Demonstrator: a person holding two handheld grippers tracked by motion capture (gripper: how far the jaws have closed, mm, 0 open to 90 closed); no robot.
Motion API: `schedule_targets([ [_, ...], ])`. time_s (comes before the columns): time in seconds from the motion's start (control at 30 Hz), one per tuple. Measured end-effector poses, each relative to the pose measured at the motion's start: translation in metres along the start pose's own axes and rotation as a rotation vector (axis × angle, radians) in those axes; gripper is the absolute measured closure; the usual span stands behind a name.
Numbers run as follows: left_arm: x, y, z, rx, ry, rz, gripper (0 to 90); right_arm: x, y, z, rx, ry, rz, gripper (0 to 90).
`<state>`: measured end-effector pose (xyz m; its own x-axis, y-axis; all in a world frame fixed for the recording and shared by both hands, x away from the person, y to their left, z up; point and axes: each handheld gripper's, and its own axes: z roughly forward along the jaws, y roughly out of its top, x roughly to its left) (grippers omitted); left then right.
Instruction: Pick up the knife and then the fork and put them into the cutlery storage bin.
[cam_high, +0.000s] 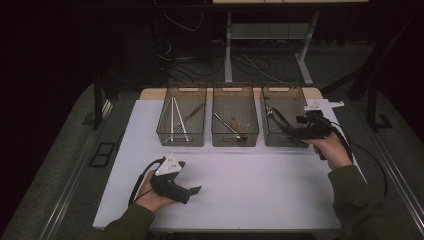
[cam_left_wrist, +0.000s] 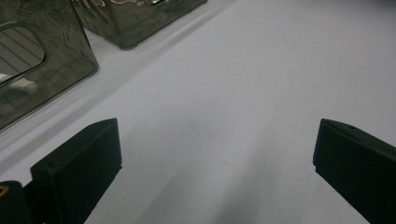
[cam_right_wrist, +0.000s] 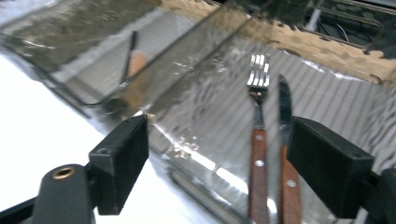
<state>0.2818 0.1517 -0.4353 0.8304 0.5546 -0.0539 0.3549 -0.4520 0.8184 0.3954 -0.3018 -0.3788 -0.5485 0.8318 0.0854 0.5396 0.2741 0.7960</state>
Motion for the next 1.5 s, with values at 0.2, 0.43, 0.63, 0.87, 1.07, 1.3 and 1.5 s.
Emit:
schedule_targets([
  [0.2, 0.002, 0.000, 0.000, -0.006, -0.003, 0.000, 0.0, 0.017, -0.014, -0.010, -0.054, 0.023, -0.037, 15.4],
  [0.43, 0.000, 0.000, -0.001, -0.009, -0.002, 0.001, 0.1, 0.033, -0.038, -0.020, -0.075, 0.070, -0.036, 15.3],
  [0.63, 0.000, 0.001, -0.003, -0.009, -0.003, 0.006, 0.1, 0.042, -0.058, -0.028, -0.099, 0.095, -0.019, 15.3],
  [0.87, -0.001, 0.001, -0.003, -0.012, -0.007, 0.008, 0.3, 0.055, -0.081, -0.035, -0.102, 0.138, -0.041, 15.3],
  [1.07, -0.001, 0.001, -0.004, -0.016, -0.009, 0.004, 0.3, 0.065, -0.101, -0.039, -0.103, 0.172, -0.043, 15.3],
  [1.3, -0.001, 0.001, -0.004, -0.022, -0.011, -0.003, 0.4, 0.072, -0.116, -0.043, -0.067, 0.192, -0.067, 15.3],
  [1.5, -0.002, 0.001, -0.004, -0.022, -0.011, -0.001, 0.4, 0.076, -0.124, -0.046, -0.046, 0.205, -0.089, 15.3],
])
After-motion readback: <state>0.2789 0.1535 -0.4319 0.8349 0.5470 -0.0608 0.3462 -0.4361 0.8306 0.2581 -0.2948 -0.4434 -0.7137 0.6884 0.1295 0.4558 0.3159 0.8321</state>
